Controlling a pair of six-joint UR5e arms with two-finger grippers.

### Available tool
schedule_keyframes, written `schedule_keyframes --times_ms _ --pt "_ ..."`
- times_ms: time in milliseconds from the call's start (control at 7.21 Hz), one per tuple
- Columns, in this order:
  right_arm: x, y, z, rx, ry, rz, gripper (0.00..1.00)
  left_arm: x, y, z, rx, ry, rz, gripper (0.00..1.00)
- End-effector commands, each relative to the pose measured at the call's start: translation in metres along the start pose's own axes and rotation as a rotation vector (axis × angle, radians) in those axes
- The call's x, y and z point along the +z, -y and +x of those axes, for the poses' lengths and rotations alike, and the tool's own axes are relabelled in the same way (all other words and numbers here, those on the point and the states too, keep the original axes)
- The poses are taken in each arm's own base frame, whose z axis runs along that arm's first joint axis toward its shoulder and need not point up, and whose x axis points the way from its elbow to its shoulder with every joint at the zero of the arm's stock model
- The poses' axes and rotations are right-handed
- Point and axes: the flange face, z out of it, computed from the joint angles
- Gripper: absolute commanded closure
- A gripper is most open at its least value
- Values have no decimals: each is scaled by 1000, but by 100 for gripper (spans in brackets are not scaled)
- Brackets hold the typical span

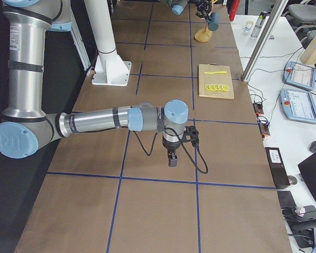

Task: Hang cup on storage rack
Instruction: 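Raise the held mug up to a peg of the wooden mug tree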

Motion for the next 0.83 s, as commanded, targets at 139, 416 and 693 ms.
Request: schedule_keyframes --times_ms 139,416,693 --pt "-3 0 -2 -8 -1 6 0 -67 92 0 -38 27 -42 100" --pt "-11 1 -9 -15 -3 22 0 -77 134 -33 12 -3 -91 100" --pt "-13 0 -11 -19 -3 27 0 -92 145 -58 28 -27 -118 100"
